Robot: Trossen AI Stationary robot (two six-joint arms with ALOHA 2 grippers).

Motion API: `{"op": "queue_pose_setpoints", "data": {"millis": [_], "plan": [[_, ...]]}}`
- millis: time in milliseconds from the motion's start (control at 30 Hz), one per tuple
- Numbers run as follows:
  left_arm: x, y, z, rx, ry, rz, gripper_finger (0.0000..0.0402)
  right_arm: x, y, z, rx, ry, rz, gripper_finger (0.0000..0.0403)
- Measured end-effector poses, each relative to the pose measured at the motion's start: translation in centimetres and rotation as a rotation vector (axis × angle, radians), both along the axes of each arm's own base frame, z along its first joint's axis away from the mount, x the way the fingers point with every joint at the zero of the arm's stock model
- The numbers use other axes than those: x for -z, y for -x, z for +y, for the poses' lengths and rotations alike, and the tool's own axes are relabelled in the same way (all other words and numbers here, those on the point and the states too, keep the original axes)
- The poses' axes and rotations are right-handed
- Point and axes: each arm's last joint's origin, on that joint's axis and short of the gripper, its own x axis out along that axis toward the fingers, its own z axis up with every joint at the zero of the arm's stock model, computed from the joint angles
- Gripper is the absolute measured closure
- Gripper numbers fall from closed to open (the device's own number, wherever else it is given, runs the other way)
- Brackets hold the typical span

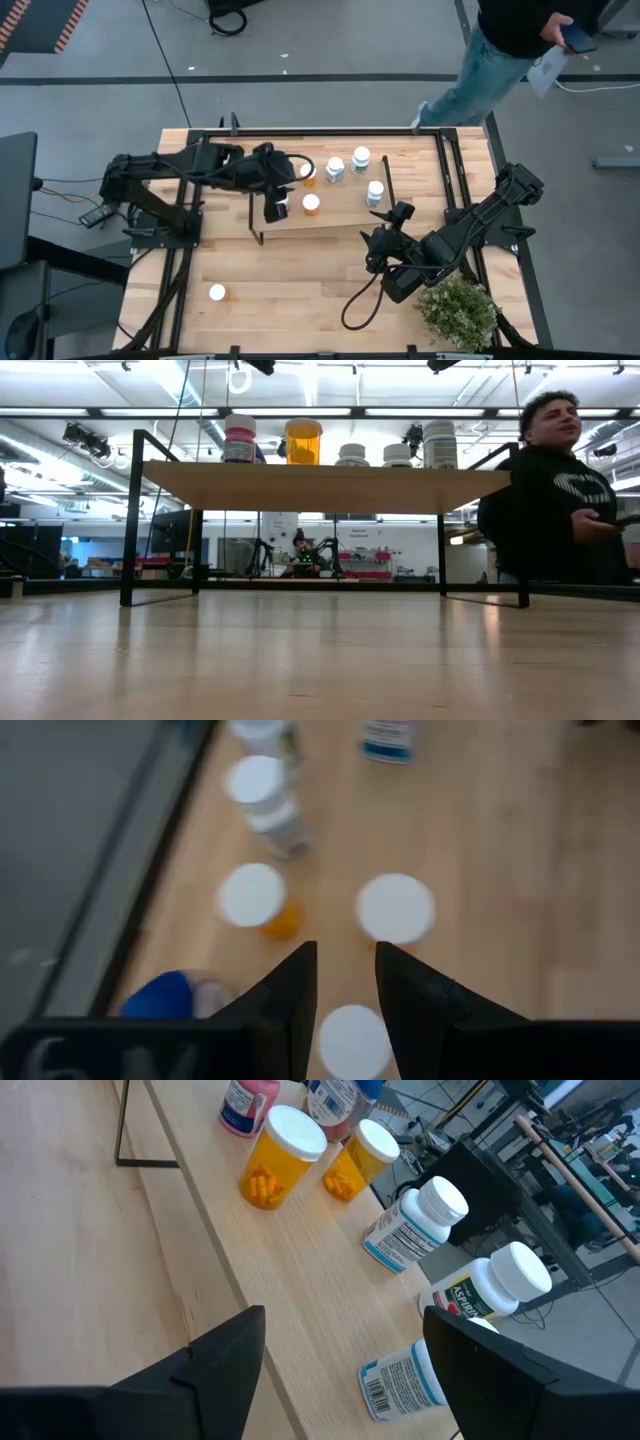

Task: Pick and place medicine bottles onto shelf by color
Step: Adjust the pink bottle

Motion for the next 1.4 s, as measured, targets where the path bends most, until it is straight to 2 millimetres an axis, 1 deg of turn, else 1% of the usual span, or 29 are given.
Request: {"op": "queue_pose_setpoints", "data": {"millis": [100, 167, 333, 400, 500, 667, 833, 1200, 1400], "plan": [[0.1, -0.1, 0.9, 0.039, 0.036, 0.017, 0.0292, 0.0, 0.0, 0.0, 0.0, 0.0, 0.0, 0.0122], [0.5, -0.4, 1.5, 0.042, 0.049, 0.049, 0.0291, 0.0, 0.0, 0.0, 0.0, -0.001, -0.001, 0.0122], [2.9, -1.9, 2.4, 0.041, 0.078, 0.19, 0.0286, 0.0, 0.0, 0.0, 0.0, 0.0, 0.0, 0.0122], [3.9, -2.5, 2.4, 0.067, 0.068, 0.247, 0.0285, 0.0, 0.0, 0.0, 0.0, 0.0, 0.0, 0.0122], [4.8, -3.2, 2.4, 0.092, 0.057, 0.291, 0.0287, 0.0, 0.0, 0.0, 0.0, -0.001, 0.001, 0.0122], [5.2, -3.8, 2.5, 0.094, 0.053, 0.292, 0.0289, 0.0, 0.0, 0.0, -0.001, -0.003, 0.003, 0.0122], [5.4, -4.0, 2.5, 0.094, 0.053, 0.292, 0.0285, 0.0, 0.0, 0.0, -0.001, -0.002, 0.003, 0.0122], [5.7, -3.3, 2.5, 0.069, 0.072, 0.365, 0.0294, 0.0, 0.0, 0.0, -0.002, -0.009, 0.007, 0.0122], [5.6, -3.2, 2.4, 0.066, 0.075, 0.365, 0.0294, 0.0, 0.0, 0.0, -0.002, -0.009, 0.007, 0.0122]]}}
